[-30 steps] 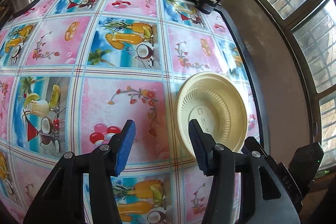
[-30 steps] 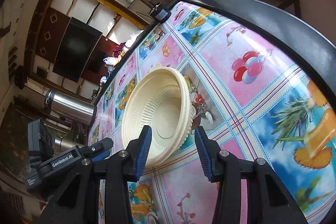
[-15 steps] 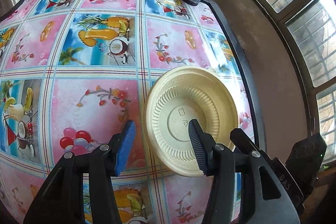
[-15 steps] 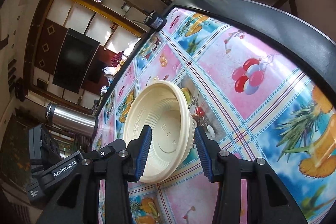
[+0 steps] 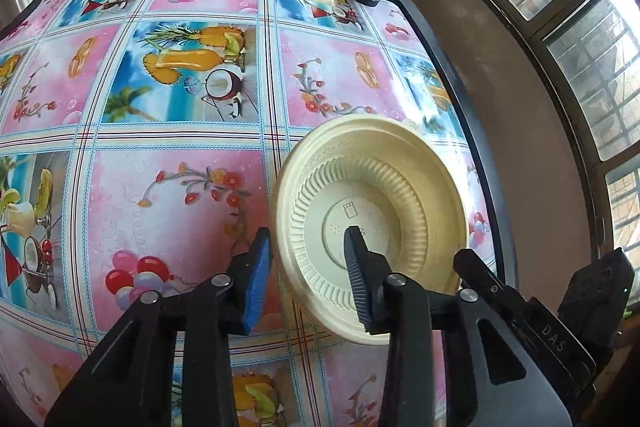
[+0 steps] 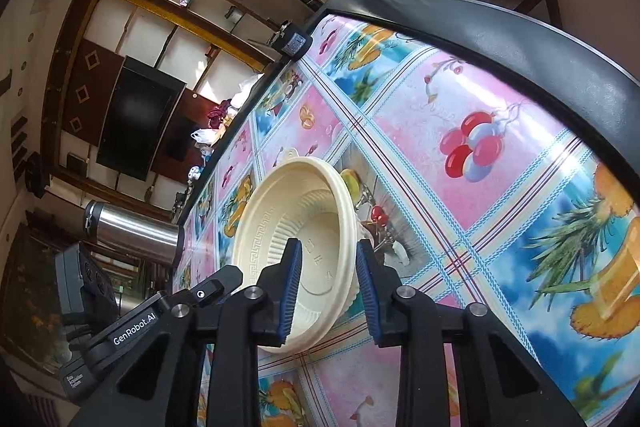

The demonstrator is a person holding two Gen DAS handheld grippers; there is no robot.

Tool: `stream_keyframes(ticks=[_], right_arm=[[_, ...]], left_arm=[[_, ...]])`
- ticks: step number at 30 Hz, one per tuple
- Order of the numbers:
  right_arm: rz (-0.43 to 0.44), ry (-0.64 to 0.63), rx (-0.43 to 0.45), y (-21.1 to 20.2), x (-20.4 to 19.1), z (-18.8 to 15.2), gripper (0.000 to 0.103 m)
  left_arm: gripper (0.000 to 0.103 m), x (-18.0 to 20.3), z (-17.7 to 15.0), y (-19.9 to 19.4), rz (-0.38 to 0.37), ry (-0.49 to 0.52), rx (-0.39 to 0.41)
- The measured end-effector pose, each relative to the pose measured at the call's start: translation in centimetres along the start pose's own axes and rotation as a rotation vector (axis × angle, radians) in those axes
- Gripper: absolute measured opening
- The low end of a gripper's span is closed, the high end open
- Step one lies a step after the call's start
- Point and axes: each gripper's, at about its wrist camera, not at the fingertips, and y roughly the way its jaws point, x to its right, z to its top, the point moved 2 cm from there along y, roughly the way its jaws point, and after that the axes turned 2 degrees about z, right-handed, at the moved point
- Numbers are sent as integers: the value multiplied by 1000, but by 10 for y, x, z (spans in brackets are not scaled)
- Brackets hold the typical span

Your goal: Organize plates and bowls

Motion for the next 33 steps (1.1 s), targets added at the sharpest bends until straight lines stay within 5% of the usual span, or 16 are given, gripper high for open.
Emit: stream_keyframes(ticks=[6, 20, 33], right_arm=[[-25, -3, 10, -1, 4, 1, 11], [21, 23, -33, -5, 5, -7, 9], [63, -16, -127, 1, -17, -57, 9]], left_arm=[[10, -8, 0, 0, 13, -10, 8], [11, -22, -30, -19, 54, 17, 34], [12, -70, -85, -60, 119, -31, 68]])
